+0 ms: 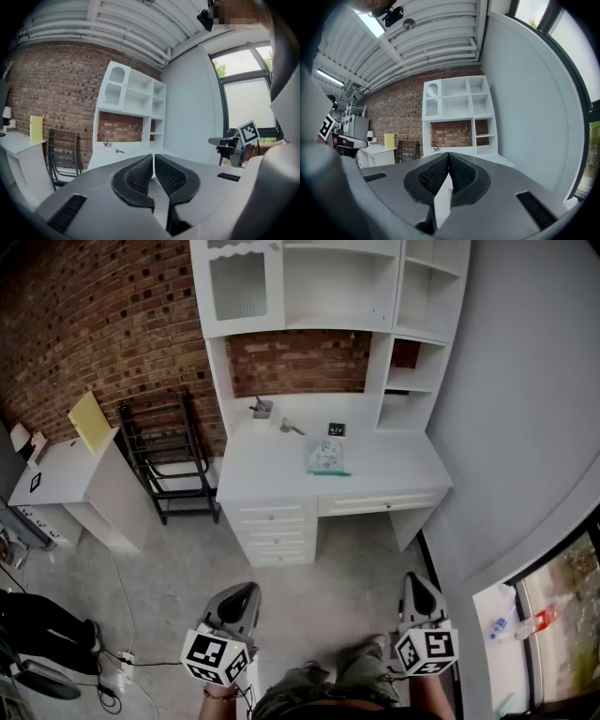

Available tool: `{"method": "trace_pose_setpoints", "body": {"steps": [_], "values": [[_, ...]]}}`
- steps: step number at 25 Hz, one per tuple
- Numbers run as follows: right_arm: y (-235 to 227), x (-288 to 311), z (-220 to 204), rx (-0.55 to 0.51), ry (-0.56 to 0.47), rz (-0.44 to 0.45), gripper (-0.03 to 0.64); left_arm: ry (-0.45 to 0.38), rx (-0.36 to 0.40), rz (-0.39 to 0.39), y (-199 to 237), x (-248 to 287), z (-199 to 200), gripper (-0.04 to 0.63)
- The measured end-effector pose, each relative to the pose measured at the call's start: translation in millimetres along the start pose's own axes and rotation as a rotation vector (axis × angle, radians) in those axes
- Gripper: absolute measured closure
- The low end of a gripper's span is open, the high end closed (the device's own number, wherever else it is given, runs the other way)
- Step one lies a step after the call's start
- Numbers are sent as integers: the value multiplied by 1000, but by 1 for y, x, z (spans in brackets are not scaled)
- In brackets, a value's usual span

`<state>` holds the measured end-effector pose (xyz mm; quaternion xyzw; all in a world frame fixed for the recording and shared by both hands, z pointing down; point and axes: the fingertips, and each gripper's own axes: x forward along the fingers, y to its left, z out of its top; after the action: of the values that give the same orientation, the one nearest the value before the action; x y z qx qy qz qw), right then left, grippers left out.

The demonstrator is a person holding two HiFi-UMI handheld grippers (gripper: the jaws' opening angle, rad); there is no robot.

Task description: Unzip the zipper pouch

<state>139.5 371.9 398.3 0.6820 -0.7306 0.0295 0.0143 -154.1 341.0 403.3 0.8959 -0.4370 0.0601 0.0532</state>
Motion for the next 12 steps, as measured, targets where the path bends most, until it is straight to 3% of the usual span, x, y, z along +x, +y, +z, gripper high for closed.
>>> {"method": "trace_pose_setpoints", "body": {"steps": [12], "values": [[6,3,-8,21,-4,15,615,28,1,-9,6,2,-9,581]]}}
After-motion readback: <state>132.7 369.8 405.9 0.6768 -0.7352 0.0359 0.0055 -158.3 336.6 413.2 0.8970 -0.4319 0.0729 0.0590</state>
